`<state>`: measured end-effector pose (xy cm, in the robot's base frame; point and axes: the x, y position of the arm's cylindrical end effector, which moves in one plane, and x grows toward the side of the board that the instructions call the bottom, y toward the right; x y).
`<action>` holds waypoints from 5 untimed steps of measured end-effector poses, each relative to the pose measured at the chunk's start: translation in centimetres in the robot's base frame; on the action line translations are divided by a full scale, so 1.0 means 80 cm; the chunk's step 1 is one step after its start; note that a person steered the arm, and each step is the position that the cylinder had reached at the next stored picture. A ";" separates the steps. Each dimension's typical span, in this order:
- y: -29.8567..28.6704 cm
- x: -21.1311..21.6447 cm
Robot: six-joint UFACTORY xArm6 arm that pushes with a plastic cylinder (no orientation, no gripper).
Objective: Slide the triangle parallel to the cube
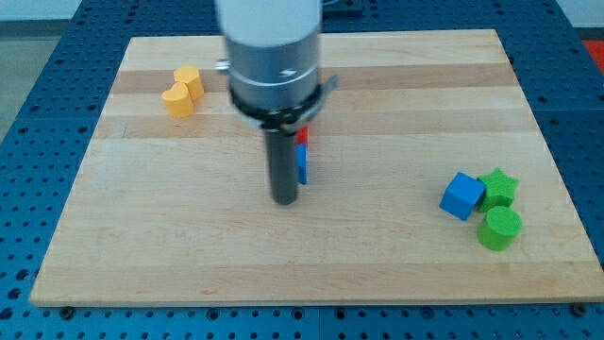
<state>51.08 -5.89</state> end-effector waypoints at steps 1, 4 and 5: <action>-0.061 0.005; 0.029 -0.082; 0.054 -0.080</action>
<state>44.65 -1.59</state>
